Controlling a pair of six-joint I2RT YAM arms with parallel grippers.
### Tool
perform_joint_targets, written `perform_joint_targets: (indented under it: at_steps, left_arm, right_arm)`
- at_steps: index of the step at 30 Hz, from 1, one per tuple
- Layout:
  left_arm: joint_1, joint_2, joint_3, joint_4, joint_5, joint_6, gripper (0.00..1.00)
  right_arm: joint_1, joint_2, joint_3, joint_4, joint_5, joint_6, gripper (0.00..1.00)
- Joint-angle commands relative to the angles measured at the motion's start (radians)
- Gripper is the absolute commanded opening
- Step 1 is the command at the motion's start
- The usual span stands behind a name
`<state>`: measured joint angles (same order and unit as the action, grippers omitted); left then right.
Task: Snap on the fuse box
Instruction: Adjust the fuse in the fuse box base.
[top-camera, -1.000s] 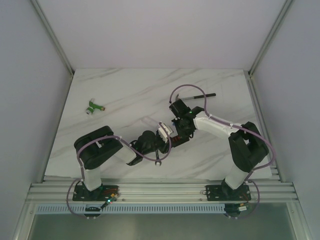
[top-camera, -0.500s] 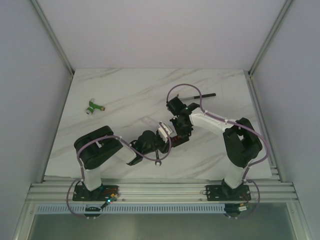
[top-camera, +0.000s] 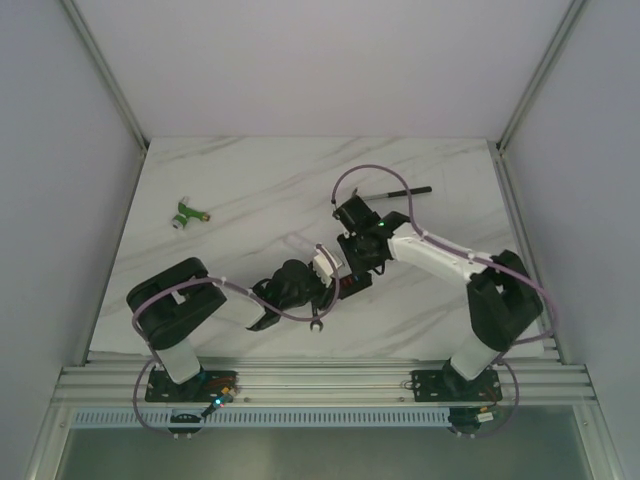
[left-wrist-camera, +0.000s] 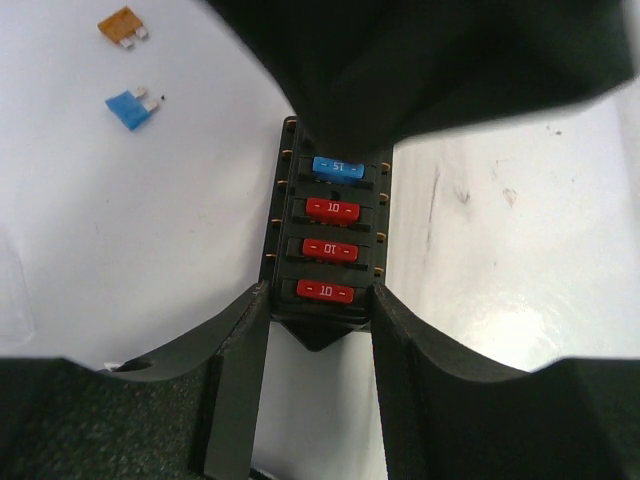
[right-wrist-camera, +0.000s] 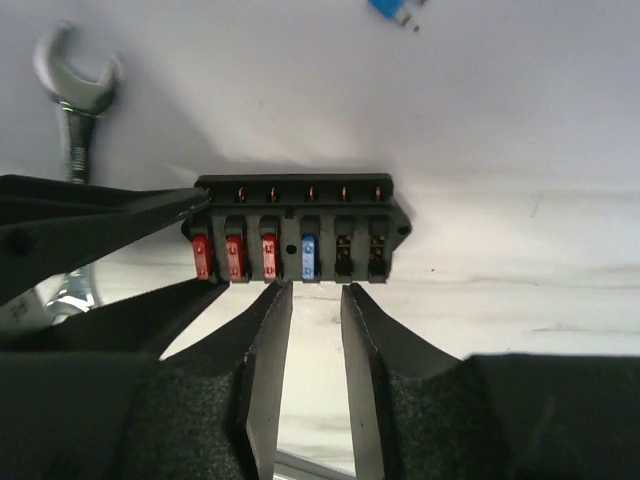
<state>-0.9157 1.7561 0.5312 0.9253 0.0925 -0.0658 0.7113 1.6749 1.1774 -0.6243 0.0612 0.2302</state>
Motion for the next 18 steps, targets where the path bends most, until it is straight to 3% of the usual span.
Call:
perform_joint_targets:
  at_steps: [1,3,8,14,18]
  left_arm:
    - [-0.003,-0.052,-0.023,-0.107,0.002,0.013,0.32]
    - [-0.002,-0.068,-0.027,-0.118,-0.009,0.017,0.38]
    - [-0.002,-0.136,-0.040,-0.145,-0.047,0.013,0.66]
    - [0.003,-0.237,-0.057,-0.160,-0.080,-0.043,0.83]
    - [0.048,-0.291,-0.062,-0.203,-0.104,-0.130,0.88]
  right_arm:
    - [0.004,-0.123,0.014,0.041,0.032,-0.019,0.37]
    - [-0.002,-0.127,0.017,0.056,0.050,-0.043,0.43]
    - [-0.039,-0.074,0.036,0.117,0.029,-0.191,0.49]
    - [-0.092,0.068,0.118,0.167,-0.090,-0.378,0.55]
    - [-0.115,0.149,0.176,0.202,-0.137,-0.473,0.56]
